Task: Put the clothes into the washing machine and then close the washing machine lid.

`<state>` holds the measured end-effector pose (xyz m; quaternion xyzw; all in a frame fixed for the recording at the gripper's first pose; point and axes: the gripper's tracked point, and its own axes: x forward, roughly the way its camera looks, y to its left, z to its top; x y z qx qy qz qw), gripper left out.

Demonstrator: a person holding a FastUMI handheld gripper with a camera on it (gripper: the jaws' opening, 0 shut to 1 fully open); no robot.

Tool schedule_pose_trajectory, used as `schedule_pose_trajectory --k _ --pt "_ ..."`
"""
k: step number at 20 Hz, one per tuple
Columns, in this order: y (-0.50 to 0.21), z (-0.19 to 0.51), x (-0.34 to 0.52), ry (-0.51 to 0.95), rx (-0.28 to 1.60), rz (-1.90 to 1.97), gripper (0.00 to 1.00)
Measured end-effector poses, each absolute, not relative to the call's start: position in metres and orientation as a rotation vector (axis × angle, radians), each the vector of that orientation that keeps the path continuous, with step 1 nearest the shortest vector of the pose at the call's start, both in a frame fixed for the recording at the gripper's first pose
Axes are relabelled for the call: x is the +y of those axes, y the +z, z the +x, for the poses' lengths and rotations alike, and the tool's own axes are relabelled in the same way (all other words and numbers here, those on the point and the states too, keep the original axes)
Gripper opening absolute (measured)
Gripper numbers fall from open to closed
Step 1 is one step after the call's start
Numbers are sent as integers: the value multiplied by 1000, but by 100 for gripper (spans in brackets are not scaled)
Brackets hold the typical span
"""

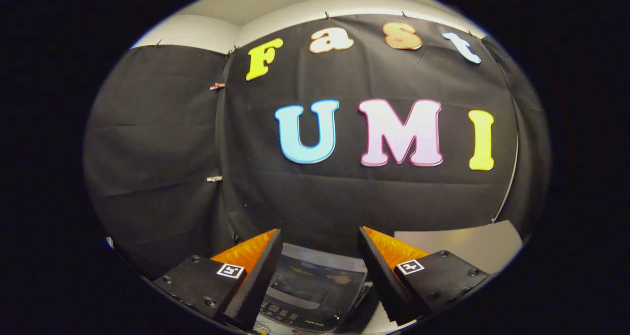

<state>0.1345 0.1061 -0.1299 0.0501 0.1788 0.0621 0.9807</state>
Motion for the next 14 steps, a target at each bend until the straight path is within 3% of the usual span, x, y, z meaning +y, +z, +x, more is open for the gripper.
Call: schedule_pose_trajectory --k 14 --pt "-19 17 -53 -26 120 32 98"
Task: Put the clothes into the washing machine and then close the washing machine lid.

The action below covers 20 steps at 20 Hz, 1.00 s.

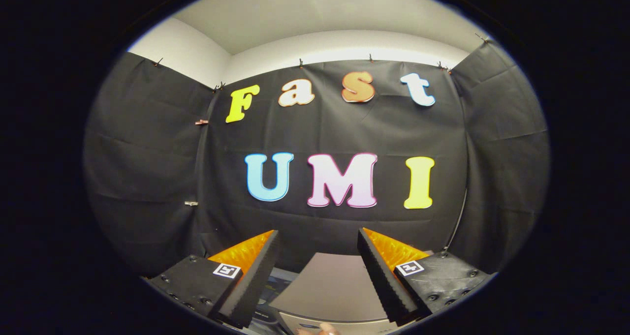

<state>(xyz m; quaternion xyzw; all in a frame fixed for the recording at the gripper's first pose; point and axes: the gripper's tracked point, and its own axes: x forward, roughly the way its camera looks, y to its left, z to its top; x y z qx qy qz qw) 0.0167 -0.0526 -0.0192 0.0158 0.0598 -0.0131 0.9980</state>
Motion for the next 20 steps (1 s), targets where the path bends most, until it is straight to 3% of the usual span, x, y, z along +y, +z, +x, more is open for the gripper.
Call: schedule_pose_trajectory --k 9,20 --pt "10 -21 -104 -93 47 6 98" --pt "7 -19 -95 -88 41 -4 98"
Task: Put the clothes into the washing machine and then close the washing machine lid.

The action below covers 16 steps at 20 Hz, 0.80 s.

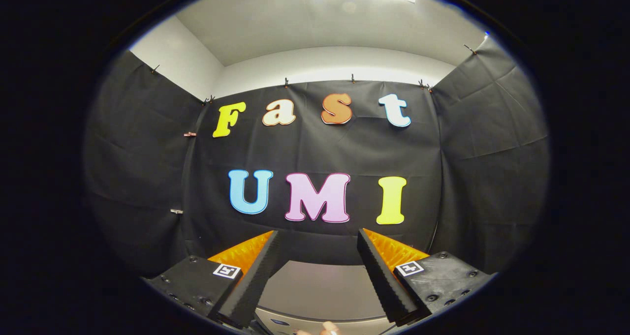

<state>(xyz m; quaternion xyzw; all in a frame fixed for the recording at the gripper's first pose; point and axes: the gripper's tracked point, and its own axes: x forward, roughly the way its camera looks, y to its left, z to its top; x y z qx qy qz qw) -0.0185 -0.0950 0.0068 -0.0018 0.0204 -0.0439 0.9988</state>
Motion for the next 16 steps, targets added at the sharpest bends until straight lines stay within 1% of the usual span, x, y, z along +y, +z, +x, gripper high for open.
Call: schedule_pose_trajectory --k 16 --pt "-8 -12 -103 -94 71 6 98"
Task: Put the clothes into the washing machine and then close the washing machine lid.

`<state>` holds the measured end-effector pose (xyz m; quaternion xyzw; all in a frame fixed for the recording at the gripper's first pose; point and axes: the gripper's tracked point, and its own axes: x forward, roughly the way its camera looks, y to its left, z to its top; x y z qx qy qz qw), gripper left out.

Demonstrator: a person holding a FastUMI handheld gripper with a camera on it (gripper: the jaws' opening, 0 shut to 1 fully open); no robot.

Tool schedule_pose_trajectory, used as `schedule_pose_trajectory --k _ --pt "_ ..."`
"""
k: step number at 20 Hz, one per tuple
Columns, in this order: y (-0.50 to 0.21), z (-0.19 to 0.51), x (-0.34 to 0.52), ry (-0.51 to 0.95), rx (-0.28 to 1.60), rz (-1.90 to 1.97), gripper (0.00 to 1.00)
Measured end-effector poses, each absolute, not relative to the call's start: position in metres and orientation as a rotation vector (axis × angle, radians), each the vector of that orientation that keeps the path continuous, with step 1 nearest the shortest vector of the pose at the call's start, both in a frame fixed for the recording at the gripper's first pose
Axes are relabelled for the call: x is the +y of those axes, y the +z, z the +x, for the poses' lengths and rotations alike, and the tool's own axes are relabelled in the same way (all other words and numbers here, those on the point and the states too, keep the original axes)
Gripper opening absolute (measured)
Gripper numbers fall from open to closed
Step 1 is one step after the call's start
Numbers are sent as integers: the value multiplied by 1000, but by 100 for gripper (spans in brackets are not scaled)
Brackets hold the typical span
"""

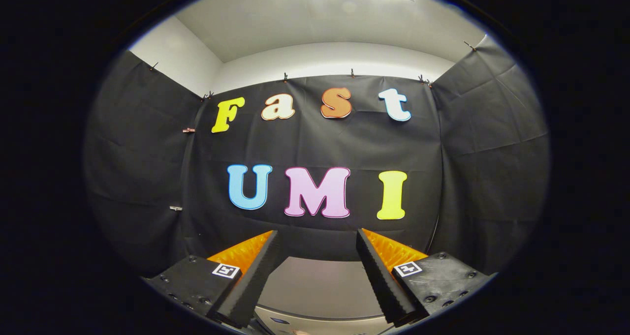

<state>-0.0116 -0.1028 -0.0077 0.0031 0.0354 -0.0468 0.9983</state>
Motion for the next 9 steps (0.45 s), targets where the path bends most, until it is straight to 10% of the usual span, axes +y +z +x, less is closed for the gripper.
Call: schedule_pose_trajectory --k 9 --pt "-6 -12 -104 -88 59 9 98"
